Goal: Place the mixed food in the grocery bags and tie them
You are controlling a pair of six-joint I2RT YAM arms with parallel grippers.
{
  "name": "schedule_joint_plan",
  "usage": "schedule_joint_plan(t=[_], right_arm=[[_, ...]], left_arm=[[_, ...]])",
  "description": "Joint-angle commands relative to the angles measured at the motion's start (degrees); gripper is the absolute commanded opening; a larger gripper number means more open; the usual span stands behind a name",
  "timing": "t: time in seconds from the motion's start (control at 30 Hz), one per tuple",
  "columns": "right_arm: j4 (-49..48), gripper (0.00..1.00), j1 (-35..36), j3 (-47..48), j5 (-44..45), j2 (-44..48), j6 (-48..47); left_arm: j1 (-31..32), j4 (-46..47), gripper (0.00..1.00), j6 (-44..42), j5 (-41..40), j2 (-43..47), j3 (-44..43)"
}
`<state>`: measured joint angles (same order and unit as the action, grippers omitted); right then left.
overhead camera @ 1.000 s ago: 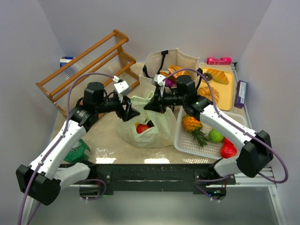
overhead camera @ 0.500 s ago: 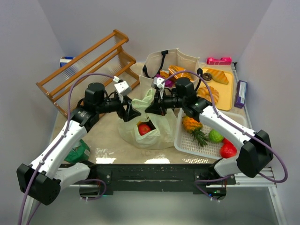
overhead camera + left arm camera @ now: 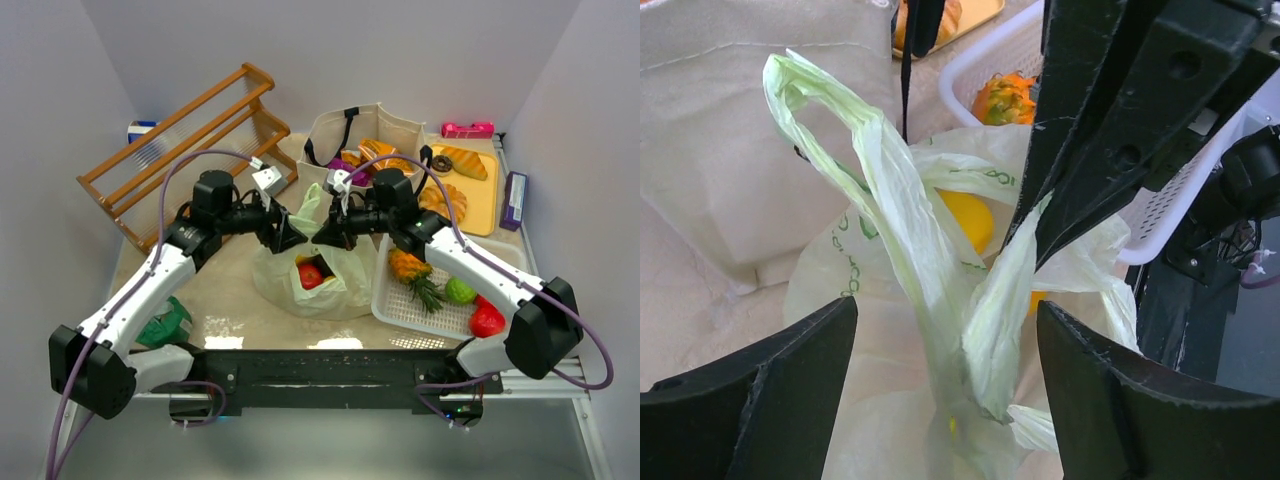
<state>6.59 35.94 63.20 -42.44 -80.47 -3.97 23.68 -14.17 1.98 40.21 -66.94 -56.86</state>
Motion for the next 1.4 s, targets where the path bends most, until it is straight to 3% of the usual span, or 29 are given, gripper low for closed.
schedule_joint_plan(t=[0.0,0.33,0.57,0.67,0.83,0.97,1.1,1.3,1.37], right_arm=[[0.88,0.00,0.18,0.69,1.39,1.28,-2.10],[7.73,0.00,0.18,4.65,3.58,-0.22,-7.46],[8.17,0.00,0.00,4.92,9.37,-0.04,-7.90],[8.09,0.02,-0.78,4.22,13.51,0.92,-7.20],[5.28,0.15,-1.84,2.98,16.67,4.43,-6.14],[5.36,0.16,-2.89,3.42,23.78,4.35,-4.65],[3.44,0.16,-3.69,2.19,23.80,4.88,-3.24],[6.23,0.36,-3.78,1.84,21.70,9.52,-0.43],[6.68,0.49,-3.78,1.40,19.06,11.55,1.94]], left_arm=[[0.14,2.39,0.74,1.19,-0.04,-0.82,-2.90],[0.14,10.21,0.42,5.40,6.90,-3.63,-1.15],[0.14,13.29,0.00,6.37,9.19,-3.55,1.05],[0.14,16.89,0.00,6.81,8.14,-1.71,3.07],[0.14,17.60,0.00,6.46,10.50,-0.56,4.92],[0.14,19.00,0.00,6.55,11.74,0.49,5.79],[0.14,22.34,0.00,7.95,11.47,2.68,7.64],[0.14,22.79,0.00,8.39,7.79,3.92,8.43],[0.14,21.65,0.00,7.61,6.03,3.92,7.91]])
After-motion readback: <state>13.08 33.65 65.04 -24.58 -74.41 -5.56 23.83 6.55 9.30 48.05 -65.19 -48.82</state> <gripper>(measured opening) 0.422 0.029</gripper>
